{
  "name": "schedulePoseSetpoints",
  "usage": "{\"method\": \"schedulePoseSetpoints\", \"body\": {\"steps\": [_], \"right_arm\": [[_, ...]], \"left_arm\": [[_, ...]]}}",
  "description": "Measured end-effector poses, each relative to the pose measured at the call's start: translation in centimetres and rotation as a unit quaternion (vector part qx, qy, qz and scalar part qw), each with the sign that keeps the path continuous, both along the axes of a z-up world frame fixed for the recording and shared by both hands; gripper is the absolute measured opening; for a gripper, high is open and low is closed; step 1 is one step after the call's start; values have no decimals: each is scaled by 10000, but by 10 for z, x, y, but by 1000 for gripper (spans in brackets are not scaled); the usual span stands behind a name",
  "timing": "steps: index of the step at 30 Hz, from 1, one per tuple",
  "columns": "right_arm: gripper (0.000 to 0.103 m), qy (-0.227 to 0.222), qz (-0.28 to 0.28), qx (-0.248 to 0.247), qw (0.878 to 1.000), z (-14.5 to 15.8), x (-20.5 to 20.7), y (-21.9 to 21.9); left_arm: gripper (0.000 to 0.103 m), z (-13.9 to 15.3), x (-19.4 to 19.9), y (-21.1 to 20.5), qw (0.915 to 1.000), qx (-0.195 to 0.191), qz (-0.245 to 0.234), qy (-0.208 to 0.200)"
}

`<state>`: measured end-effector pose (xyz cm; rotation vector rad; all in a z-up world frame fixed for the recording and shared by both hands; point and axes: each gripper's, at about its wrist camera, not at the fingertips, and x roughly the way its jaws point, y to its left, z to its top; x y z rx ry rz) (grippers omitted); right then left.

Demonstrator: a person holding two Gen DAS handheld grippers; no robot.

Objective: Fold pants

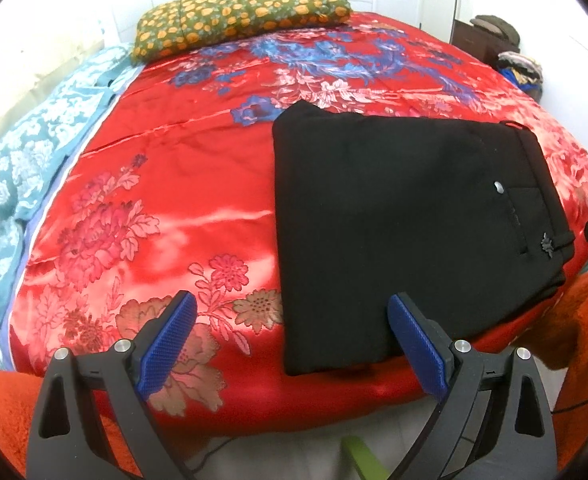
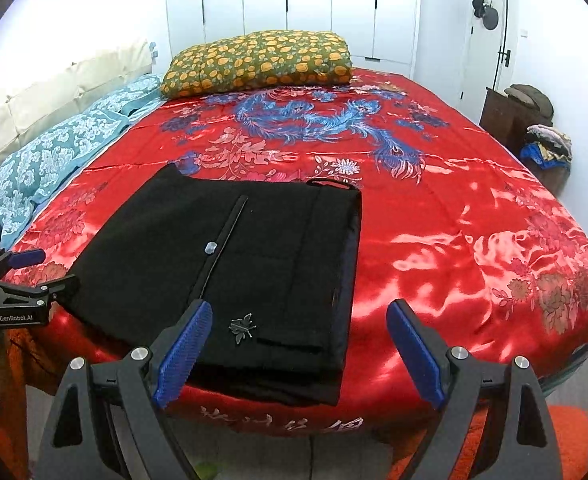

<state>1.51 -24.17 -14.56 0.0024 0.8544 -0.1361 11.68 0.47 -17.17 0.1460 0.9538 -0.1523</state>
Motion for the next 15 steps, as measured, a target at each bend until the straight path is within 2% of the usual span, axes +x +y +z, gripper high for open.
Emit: {"method": "schedulePoseSetpoints", "body": {"steps": [4, 8, 15], "right_arm": [[88, -5, 49, 65, 10000, 0, 0, 0], [88, -182, -147, 232, 9995, 6, -3, -15], [88, -98, -761, 1069, 9913, -4, -3, -59]], "left_arm": [[97, 3, 3, 5, 9999, -142, 27, 27], [97, 11, 11, 31, 9976, -621, 291, 18], [97, 4, 29, 69, 9886, -1231, 798, 338]]}}
